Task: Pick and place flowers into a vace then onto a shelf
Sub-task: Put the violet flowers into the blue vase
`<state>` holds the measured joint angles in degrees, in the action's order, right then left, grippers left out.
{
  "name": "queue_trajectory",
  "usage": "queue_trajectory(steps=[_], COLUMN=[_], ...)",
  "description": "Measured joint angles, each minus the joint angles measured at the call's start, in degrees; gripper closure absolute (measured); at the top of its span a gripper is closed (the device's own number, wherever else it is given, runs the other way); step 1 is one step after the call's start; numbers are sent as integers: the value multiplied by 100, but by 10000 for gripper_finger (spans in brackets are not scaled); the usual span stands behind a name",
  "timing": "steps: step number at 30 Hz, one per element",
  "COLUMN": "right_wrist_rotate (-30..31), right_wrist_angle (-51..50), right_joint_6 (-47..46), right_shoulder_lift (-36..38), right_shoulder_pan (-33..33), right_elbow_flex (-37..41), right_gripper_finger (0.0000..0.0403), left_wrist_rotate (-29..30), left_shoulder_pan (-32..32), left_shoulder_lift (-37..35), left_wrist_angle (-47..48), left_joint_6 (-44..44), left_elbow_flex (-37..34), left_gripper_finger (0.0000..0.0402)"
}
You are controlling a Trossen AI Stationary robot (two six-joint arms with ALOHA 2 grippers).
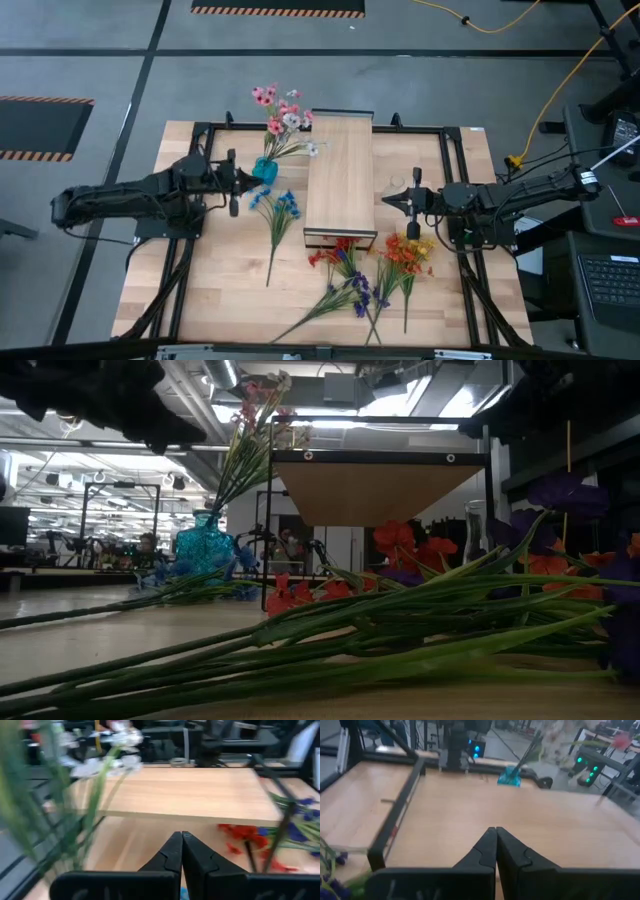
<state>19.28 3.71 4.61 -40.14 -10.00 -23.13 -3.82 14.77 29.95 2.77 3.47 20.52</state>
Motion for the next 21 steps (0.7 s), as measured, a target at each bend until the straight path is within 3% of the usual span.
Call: queue_trajectory(steps=[7,17,21], right_wrist_rotate=[-287,-292,-233], right_wrist_angle=[-555,-1346,-1352], right_joint_6=[-171,-612,-587], right_shoulder_lift=[-93,-804,-998], right_shoulder_pan=[-84,-874,-1176], right_elbow_flex=[-552,-1179,-1240], right_gripper_finger=[395,395,395], left_wrist_rotate=[793,1875,2273], left_shoulder_pan=[-1158,-2729,-3248], left_shoulder_lift=[531,1690,2333], left_wrist_angle=[213,274,771], left_joint_6=[-395,-1308,-1697], left_elbow_flex=[300,810,1252], left_gripper_finger=[400,399,400])
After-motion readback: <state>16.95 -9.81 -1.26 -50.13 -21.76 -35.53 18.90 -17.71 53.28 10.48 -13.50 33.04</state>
